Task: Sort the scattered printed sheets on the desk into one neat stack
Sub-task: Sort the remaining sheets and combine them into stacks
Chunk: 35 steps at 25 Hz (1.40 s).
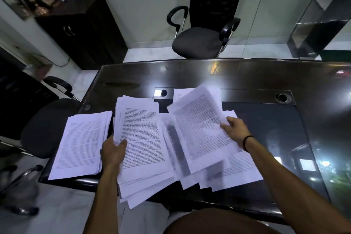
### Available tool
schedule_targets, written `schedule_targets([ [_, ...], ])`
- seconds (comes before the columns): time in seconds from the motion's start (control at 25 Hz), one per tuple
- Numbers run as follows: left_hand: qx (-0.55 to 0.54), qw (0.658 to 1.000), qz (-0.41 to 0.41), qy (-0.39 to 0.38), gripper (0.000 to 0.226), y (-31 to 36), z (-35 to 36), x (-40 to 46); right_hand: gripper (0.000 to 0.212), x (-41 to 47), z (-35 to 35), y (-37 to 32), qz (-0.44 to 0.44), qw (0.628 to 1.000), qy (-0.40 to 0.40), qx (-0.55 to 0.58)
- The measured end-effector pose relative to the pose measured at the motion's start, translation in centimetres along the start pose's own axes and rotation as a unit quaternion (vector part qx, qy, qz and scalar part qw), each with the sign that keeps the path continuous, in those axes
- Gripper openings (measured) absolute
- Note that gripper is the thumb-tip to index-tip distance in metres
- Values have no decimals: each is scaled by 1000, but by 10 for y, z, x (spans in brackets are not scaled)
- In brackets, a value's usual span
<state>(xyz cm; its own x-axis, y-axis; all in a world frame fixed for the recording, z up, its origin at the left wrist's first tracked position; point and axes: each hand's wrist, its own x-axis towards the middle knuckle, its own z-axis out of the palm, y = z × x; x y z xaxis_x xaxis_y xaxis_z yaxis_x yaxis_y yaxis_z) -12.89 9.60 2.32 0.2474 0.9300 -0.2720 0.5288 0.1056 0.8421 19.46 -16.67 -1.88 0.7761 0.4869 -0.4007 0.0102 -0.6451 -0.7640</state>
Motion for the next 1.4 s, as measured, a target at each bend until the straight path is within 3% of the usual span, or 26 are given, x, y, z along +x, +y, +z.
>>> schedule_targets([
  [0.12,-4,1000,8,-4,34,15,1,8,14,-3,10,-25,-5,990,-44,136],
  [0.44,-183,964,-89,-170,30,10,6,24,22,-40,112,-93,-64,978,-185,67],
  [0.56,-247,944,-139,-171,36,-2,2,25,24,-44,137,-93,-68,979,-188,46],
  [0.64,-210,963,-103,-135,17,-12,2,22,28,-42,148,-88,-55,978,-197,27],
  [0.72,-182,972,-106,-103,25,-18,0,20,31,-37,147,-82,-40,980,-196,14],
  [0.84,-160,978,-119,-65,34,-22,-11,27,62,-21,127,-63,-15,982,-82,-171],
  [0.92,-160,979,-123,-38,39,-29,-22,38,95,-18,106,-46,81,950,-19,-301],
  [1.04,-170,977,-130,-22,42,-34,-33,48,120,-21,82,-24,176,923,-37,-340],
  [1.12,-160,978,-129,-19,43,-32,-34,53,112,-17,75,-16,183,914,-57,-358],
  [1.24,-139,983,-116,-16,41,-24,-33,60,62,-3,68,-23,137,905,-58,-398],
  [1.32,-103,991,-86,-8,39,-14,-33,64,29,2,57,-45,48,892,-40,-448],
  [1.4,-42,998,-36,0,38,2,-31,69,23,6,41,-80,-87,849,-19,-521],
])
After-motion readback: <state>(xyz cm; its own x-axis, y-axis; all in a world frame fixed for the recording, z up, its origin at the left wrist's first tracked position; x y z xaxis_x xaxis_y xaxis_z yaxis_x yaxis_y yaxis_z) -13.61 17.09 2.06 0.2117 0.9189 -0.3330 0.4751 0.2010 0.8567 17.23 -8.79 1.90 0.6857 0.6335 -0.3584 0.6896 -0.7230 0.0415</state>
